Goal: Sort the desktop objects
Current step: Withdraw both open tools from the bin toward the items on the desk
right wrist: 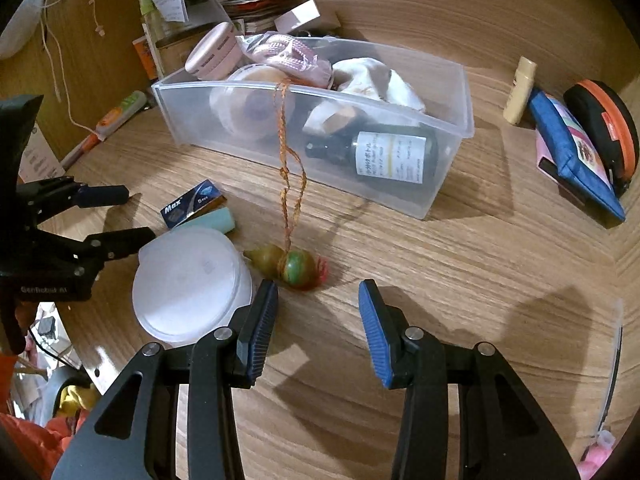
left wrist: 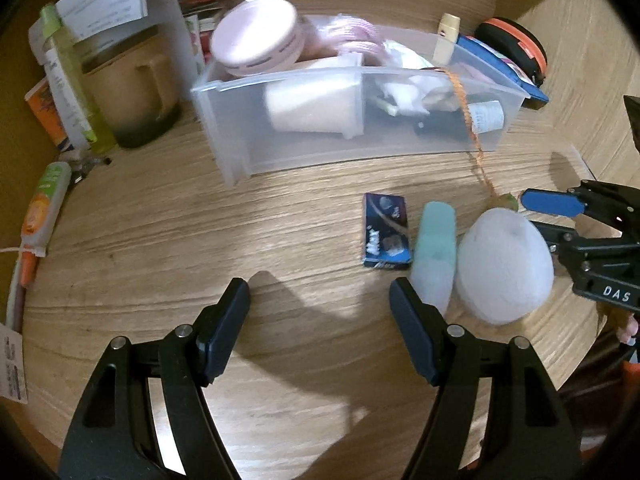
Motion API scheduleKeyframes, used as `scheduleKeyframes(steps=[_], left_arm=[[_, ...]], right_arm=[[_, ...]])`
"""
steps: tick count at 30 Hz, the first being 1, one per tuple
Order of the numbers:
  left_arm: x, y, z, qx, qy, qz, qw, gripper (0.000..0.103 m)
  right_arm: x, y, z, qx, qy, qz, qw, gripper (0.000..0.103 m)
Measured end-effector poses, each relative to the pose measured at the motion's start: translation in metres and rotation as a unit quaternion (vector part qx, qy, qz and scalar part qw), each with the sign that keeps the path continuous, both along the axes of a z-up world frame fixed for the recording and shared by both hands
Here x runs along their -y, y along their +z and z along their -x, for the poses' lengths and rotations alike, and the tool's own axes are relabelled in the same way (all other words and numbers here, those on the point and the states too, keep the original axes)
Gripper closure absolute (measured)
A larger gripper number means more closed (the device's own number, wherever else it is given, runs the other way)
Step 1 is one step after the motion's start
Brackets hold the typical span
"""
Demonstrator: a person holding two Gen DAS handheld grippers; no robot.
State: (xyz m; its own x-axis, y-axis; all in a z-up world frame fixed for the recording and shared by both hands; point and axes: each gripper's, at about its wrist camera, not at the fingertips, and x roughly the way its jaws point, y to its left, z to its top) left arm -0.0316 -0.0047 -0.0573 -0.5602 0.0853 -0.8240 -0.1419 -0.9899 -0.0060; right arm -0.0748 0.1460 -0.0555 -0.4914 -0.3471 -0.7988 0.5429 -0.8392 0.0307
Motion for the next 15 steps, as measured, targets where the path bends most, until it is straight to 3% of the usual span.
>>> scheduleKeyframes(steps=[15], left_arm=[[-0.010, -0.004, 0.028, 0.000, -0.004, -0.001, 1.0000, 0.031]], right_arm=[[0.013, -0.003, 0.012, -0.008, 0.014, -0.007, 1.000, 0.064]])
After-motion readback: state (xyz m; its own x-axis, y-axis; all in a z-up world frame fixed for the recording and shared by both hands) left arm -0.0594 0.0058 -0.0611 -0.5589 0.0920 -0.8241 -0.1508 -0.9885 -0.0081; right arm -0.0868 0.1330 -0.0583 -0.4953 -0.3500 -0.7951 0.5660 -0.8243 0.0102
